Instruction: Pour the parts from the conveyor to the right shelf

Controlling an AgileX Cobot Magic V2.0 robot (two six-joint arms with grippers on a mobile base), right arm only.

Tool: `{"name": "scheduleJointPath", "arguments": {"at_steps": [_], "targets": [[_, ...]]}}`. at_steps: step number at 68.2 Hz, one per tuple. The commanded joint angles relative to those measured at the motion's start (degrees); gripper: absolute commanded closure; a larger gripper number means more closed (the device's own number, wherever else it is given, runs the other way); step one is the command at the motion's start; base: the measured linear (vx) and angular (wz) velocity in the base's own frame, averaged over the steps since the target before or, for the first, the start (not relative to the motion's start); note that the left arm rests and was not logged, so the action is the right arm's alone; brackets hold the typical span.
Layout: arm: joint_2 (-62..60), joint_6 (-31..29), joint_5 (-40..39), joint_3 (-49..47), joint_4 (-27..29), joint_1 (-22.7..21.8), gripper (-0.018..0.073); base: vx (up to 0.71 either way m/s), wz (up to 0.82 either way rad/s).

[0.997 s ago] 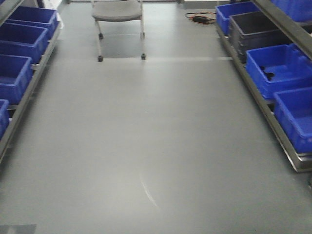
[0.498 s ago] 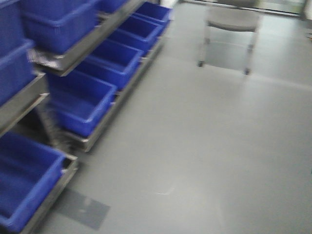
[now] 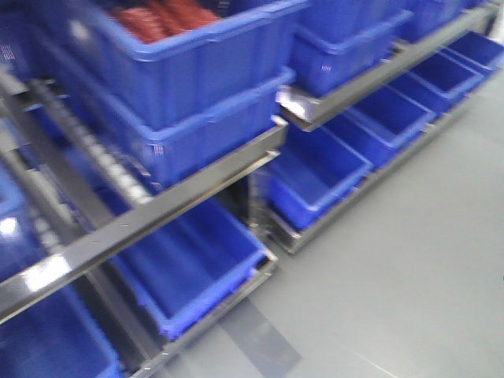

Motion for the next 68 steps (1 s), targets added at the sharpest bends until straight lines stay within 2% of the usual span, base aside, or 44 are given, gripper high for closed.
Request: {"name": "scheduleJointPath", "arguments": {"at_steps": [1,48,68], "targets": [[0.7,-0.21,-4.53,-1.63,-0.31,-0.06,0.0569,0.16,0.64],[0.7,-0.21,-4.53,-1.63,-0.31,-0.06,0.0569,0.17,0.68],[0.7,-0.21,-4.53,-1.63,-0.31,-0.06,0.0569,0.19,0.5]]}}
